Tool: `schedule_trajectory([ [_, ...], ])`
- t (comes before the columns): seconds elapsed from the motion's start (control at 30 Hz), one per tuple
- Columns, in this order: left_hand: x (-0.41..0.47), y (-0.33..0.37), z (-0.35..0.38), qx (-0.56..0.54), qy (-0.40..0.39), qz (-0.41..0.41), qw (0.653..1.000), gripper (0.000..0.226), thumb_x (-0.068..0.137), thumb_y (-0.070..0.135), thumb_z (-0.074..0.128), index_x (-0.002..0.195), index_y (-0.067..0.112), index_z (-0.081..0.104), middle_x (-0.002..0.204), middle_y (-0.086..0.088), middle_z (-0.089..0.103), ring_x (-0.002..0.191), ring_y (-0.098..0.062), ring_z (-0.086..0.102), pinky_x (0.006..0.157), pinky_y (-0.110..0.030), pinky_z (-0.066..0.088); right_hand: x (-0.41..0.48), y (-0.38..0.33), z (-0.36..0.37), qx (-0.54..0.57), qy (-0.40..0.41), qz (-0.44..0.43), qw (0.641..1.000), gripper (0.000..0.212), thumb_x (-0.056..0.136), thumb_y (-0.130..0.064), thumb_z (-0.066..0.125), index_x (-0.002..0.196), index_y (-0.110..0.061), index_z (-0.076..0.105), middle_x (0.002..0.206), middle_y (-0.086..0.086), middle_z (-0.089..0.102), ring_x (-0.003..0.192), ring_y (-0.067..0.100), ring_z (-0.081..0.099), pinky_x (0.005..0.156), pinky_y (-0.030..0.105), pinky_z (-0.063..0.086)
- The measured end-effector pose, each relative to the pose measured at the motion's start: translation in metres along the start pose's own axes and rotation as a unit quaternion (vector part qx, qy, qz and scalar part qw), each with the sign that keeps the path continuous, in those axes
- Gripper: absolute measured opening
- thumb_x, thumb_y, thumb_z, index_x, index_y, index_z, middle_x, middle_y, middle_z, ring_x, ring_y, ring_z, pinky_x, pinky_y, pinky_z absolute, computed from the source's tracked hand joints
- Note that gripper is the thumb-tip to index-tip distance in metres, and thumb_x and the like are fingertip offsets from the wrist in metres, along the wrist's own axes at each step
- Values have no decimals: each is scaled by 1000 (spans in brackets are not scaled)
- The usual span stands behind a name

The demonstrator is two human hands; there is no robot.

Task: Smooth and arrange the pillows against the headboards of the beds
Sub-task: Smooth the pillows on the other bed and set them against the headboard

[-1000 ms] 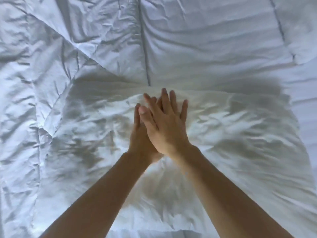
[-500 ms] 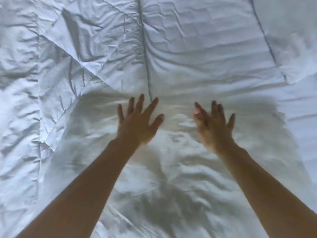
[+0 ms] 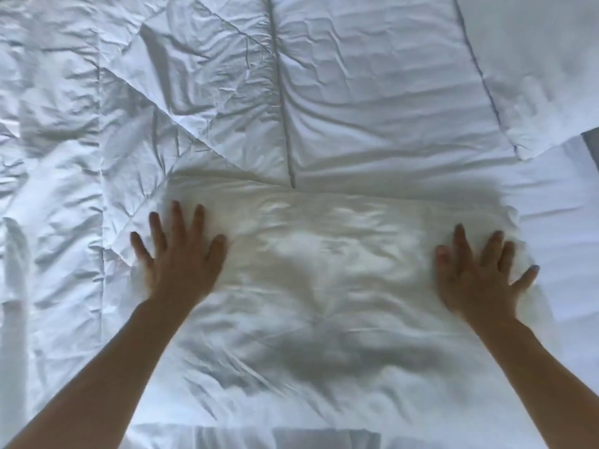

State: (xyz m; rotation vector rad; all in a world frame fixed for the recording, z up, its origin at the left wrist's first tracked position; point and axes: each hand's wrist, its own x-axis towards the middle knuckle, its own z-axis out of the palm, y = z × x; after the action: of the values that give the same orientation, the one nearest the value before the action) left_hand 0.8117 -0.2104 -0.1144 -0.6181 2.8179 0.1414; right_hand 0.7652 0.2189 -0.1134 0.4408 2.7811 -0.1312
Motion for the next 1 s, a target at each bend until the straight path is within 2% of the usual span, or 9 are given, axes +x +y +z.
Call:
schedule_trajectory([
  [0.1,-79,61,20,-4,8,188,982,68,94,74,17,156,45,13,168,-4,7,154,-34,7,119,-65,-1,-80,-63,19,33,17,-158,987,65,97,-67,14,157,-44,10,166,19,9,153,36,9,116,69,0],
  [0.17,-115,68,45,20,27,241,970,66,95,72,22,155,45,18,168,-5,10,154,-32,11,119,-65,5,-125,-82,49,12,29,-220,975,64,99,-68,18,157,-45,7,166,18,9,153,36,9,116,65,-1],
  [0.4,-135,26,119,43,35,206,977,66,98,67,18,157,41,2,168,-4,-7,154,-29,-4,121,-60,6,-151,-70,136,-31,-13,-172,984,64,99,-68,12,156,-45,-3,167,11,-14,153,26,-16,120,56,-12],
  [0.5,-128,29,116,38,49,215,975,65,99,66,18,157,41,1,168,-4,-8,154,-28,-3,121,-58,3,-143,-74,133,-33,17,-187,982,64,99,-68,14,157,-43,-1,168,13,-6,154,27,-9,120,56,-13],
  [0.6,-133,-4,109,49,92,234,967,65,98,65,23,157,40,10,168,-5,-1,155,-27,4,123,-55,3,-148,-37,119,-45,52,-231,970,66,99,-68,20,158,-42,8,168,14,1,155,28,0,121,57,-7],
  [0.7,-148,-47,104,65,120,186,973,63,99,61,29,157,39,17,168,-4,6,154,-25,9,122,-56,7,-149,39,110,-82,85,-216,969,67,98,-65,28,158,-39,15,168,14,4,155,31,6,119,64,3],
  [0.83,-164,-77,95,47,86,75,992,61,101,58,25,157,39,12,168,-4,1,155,-25,4,121,-59,6,-153,121,89,-32,3,-51,998,72,93,-72,18,157,-43,1,167,14,-4,153,37,4,110,77,12],
  [0.9,-175,-85,90,11,53,16,998,62,100,59,21,158,39,7,168,-3,-3,155,-26,3,120,-63,8,-157,131,76,10,-35,5,999,74,89,-78,9,154,-48,-11,167,15,-6,152,37,2,109,77,15],
  [1.0,-184,-88,79,-45,25,-45,998,65,99,59,17,158,38,0,168,-3,-5,155,-27,2,116,-70,6,-164,116,60,30,-21,38,999,77,90,-73,10,158,-38,-2,166,18,-5,153,38,2,112,76,9],
])
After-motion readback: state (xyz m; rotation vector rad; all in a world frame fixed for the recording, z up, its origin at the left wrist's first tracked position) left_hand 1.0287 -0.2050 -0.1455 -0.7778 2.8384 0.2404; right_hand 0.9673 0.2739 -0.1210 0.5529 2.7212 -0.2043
